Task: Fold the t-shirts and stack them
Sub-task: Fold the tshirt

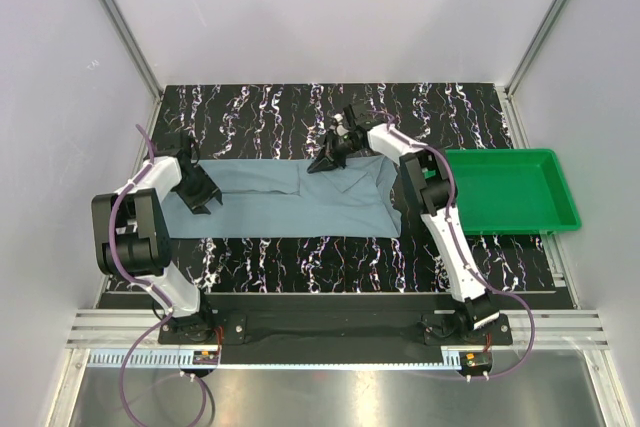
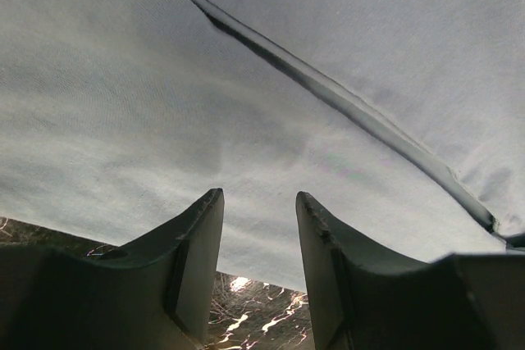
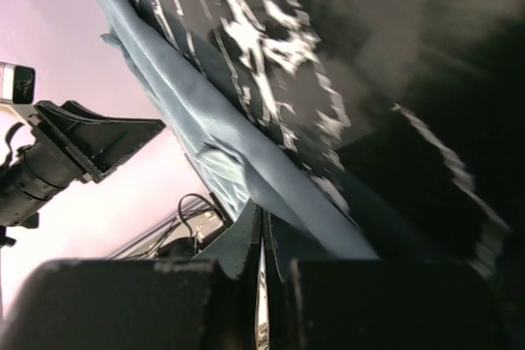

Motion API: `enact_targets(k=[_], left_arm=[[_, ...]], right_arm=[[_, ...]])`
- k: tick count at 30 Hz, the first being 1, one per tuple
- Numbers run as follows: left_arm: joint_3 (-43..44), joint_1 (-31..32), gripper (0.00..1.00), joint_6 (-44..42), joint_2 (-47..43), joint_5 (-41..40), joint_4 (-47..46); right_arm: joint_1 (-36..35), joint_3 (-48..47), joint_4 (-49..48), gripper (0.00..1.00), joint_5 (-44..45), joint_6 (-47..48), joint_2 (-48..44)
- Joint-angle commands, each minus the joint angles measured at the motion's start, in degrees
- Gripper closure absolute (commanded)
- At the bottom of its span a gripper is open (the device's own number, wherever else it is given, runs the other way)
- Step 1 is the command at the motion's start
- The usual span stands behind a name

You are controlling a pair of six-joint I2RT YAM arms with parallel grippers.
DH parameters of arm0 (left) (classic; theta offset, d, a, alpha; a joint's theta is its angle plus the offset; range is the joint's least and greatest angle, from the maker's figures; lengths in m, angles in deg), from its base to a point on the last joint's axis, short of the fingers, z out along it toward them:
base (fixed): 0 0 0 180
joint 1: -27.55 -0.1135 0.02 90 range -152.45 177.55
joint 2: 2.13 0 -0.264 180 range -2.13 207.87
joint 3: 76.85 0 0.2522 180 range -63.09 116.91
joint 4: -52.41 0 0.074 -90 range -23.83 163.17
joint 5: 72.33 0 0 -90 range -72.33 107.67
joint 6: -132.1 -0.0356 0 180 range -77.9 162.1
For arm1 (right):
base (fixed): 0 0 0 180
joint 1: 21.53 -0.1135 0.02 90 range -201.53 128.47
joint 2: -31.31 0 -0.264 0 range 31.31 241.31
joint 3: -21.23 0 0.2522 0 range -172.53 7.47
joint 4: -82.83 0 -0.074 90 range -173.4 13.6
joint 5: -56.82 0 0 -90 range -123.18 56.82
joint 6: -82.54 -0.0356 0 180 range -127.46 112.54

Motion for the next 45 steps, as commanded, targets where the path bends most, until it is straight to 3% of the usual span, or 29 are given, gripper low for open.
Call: enact_targets(k=[1,6,10,15,19,23,26,30,39,45], left_arm=[[0.9,0.2,0.55,-1.0,-2.4,1.2,-0.3],[2.2,0.2,0.54,-2.3,-3.4,-0.4,0.5],[3.5,0.2,0.52,-4.0,-4.2,-3.4,1.6],[3.6,1.2,0.48,-3.9,-6.8,-3.9,2.5],[3.6,4.0,0.47,-3.0,-8.8,-4.0,2.8],[3.4,8.3,0.46,-2.6,-10.9,-4.3,3.0],[1.9,12.3,0.44,-2.9,-13.9,-7.8,2.8],[-0.2,14.4,0.42,-3.1,-17.6,-8.3,2.4],[-2.9,16.4,0.41,-5.1,-25.0,-9.3,2.9],[-3.7,17.1,0.41,-6.3,-25.8,-9.7,2.7]], right_arm=[[-1.0,-4.7,-1.7,0.97,-3.0,-3.6,1.9],[-0.9,-10.3,7.1,0.96,1.3,3.8,-0.9],[-1.0,-22.7,28.5,0.80,13.4,11.0,-3.0],[-1.0,-11.1,36.4,0.61,27.8,10.1,-16.0],[-1.0,-1.2,37.7,0.48,37.5,0.7,-24.6],[-1.1,3.5,40.7,0.39,41.2,-13.5,-30.1],[-1.2,11.1,38.0,0.30,42.5,-23.8,-34.4],[-1.7,23.1,30.5,0.27,41.2,-35.2,-37.0],[-3.9,24.3,25.8,0.26,44.3,-42.0,-28.1],[-3.9,20.3,28.8,0.25,49.8,-38.3,-21.5]])
